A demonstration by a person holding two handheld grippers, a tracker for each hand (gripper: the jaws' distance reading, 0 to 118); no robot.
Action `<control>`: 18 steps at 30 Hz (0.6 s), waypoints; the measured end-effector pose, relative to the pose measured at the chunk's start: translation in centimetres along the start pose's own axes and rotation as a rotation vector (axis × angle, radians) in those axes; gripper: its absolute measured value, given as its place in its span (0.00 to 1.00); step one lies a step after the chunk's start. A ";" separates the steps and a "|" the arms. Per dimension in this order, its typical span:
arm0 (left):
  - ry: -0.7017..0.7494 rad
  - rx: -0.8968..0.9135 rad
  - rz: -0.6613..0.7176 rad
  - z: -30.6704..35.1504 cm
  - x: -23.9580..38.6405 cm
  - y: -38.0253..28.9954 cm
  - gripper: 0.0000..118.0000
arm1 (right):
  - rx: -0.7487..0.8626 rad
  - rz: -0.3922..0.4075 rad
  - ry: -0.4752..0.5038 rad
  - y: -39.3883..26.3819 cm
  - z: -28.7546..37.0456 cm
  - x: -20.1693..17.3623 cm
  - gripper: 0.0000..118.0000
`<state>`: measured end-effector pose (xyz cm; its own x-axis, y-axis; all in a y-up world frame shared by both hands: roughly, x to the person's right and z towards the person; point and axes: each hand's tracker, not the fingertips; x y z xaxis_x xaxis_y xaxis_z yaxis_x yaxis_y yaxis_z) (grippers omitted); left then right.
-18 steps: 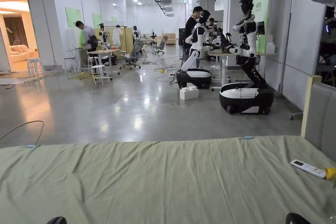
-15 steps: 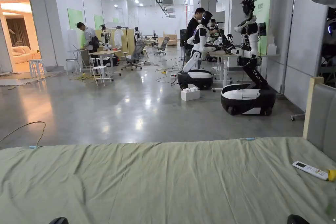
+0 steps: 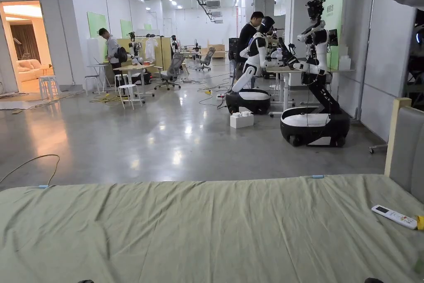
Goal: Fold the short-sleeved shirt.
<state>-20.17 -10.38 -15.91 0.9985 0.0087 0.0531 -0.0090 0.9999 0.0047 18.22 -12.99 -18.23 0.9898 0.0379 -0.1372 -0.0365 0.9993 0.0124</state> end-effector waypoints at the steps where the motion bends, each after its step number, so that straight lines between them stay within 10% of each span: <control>1: -0.004 -0.001 0.000 0.0 0.0 0.0 0.01 | -0.002 -0.003 0.002 -0.1 0.0 0.0 0.00; 13: -0.021 -0.039 0.005 0.6 -1.7 -0.3 0.01 | -0.027 -0.002 0.019 -0.7 0.1 0.0 0.00; 18: -0.005 -0.066 0.079 1.5 -6.0 -0.5 0.25 | -0.066 -0.017 0.035 -1.6 0.9 -0.2 0.00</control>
<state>-26.28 -10.92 -14.70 0.9946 0.0873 0.0559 -0.0836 0.9943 -0.0657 18.22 -14.64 -17.36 0.9849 0.0198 -0.1717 -0.0298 0.9980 -0.0555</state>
